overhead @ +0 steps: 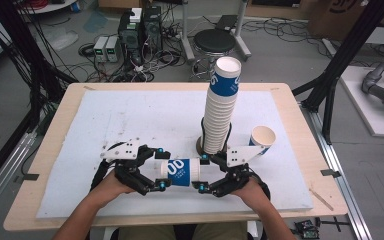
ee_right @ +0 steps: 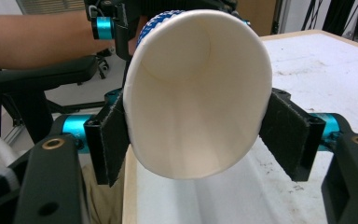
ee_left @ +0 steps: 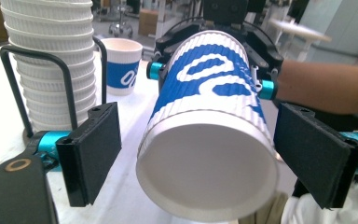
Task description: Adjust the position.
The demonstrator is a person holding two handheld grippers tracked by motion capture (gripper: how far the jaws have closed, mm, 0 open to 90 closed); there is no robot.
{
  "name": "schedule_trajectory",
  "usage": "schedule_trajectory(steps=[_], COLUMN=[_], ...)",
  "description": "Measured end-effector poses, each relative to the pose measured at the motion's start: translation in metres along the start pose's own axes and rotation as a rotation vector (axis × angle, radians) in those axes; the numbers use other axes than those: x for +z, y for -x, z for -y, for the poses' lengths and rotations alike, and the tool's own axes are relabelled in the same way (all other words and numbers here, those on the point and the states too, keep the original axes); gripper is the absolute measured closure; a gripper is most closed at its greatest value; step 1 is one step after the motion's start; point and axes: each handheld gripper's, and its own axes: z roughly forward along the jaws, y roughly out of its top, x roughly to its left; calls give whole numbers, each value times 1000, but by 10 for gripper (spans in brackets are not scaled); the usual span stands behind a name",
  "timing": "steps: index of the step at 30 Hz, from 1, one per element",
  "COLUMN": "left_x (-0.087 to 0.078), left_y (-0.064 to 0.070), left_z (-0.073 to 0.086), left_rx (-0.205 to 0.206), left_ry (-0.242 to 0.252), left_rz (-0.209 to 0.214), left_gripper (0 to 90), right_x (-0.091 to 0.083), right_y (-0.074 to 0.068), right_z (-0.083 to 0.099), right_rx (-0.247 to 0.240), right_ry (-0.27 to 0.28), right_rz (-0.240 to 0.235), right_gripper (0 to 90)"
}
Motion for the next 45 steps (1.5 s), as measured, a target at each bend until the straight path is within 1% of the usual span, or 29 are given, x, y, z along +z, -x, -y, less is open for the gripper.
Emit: schedule_trajectory(steps=[2,4,6,8,10,12,13,16,17,18,22,26,29,31,32,35,36,38,39,45], left_x=[-2,-5,-8,-11,-12,-13,-13,-10,-9,-8,-3,1,4,6,8,12,15,19,21,32], left_y=[1,2,3,3,3,4,4,4,4,4,4,3,4,4,4,3,4,3,3,3], left_z=[-4,-8,-12,-16,-19,-23,-24,-28,-29,-30,-34,-37,-38,-39,-39,-39,-39,-39,-38,-34], left_rx=[20,28,34,46,49,56,54,62,65,70,82,103,104,110,103,113,110,120,119,115], left_ry=[-31,-48,-66,-84,-105,-134,-149,-193,-208,-221,-268,-314,-340,-362,-377,-413,-423,-459,-472,-530], left_rz=[-7,-14,-20,-29,-40,-46,-48,-57,-59,-58,-50,-41,-32,-27,-23,-16,-14,-20,-19,-3], left_gripper=[154,154,154,154,154,154,154,154,154,155,155,157,158,158,159,160,161,167,168,182], right_x=[-1,-2,-2,-3,-4,-5,-6,-6,-5,-4,0,5,9,11,13,17,18,22,23,32], right_y=[0,0,0,0,1,1,1,1,2,1,1,1,0,0,0,-1,-1,-2,-3,-4], right_z=[-1,-2,-3,-5,-8,-11,-13,-21,-24,-27,-38,-47,-51,-54,-55,-58,-59,-60,-61,-65], right_rx=[-6,-17,-20,-28,-36,-52,-52,-78,-93,-97,-134,-161,-170,-185,-184,-187,-190,-187,-193,-189], right_ry=[-9,-32,-35,-47,-74,-103,-115,-166,-186,-209,-270,-312,-343,-375,-388,-414,-424,-450,-463,-522], right_rz=[11,21,19,32,45,54,57,72,69,71,66,59,52,52,48,40,40,35,36,24], right_gripper=[294,294,294,294,294,294,294,294,294,294,294,294,293,293,293,293,293,293,293,291])
